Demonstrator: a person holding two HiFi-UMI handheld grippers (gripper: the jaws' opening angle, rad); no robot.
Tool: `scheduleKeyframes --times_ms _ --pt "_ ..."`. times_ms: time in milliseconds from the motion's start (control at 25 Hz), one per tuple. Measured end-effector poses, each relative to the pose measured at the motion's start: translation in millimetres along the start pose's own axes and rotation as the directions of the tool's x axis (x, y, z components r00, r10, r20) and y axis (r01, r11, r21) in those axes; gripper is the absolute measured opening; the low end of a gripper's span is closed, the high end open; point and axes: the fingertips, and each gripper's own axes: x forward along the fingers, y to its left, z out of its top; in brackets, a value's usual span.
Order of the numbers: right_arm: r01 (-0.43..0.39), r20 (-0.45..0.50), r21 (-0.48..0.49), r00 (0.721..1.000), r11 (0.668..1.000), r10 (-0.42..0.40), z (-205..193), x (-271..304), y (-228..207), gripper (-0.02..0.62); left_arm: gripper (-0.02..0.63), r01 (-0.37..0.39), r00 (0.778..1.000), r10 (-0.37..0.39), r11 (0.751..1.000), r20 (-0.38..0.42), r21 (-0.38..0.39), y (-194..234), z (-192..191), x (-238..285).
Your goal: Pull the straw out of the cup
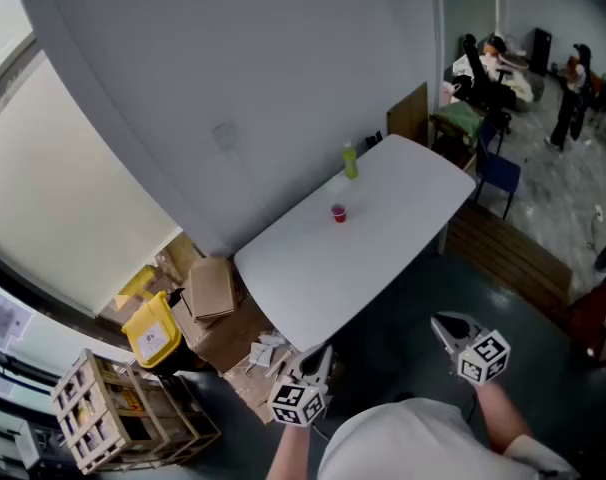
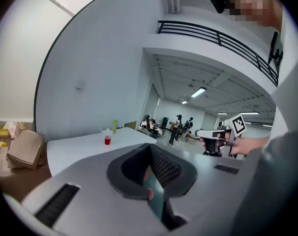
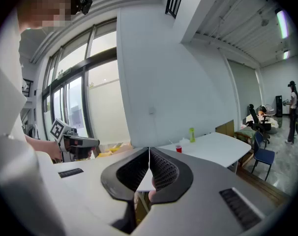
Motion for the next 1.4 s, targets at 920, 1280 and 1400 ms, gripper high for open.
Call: scheduleKeyframes --times_ms 920,1280,1400 --pt "-0.022 -0.019 0.018 1.0 1.0 0.022 5 -6 -1 0.038 0.001 0.008 1.0 -0.008 1.0 -0.005 -0.011 -15 -6 10" --pt "-0.028 -0.012 0.018 1.0 0.999 0.028 9 -27 -23 0.04 0.0 0.002 1.0 -0.003 1.0 -0.006 -0.007 -36 -6 30" --pt "-0.036 -0.015 0.014 0.999 0.999 0.036 8 -36 -34 0.04 0.0 -0.01 1.0 0.01 1.0 0.001 -0.007 -44 -6 36"
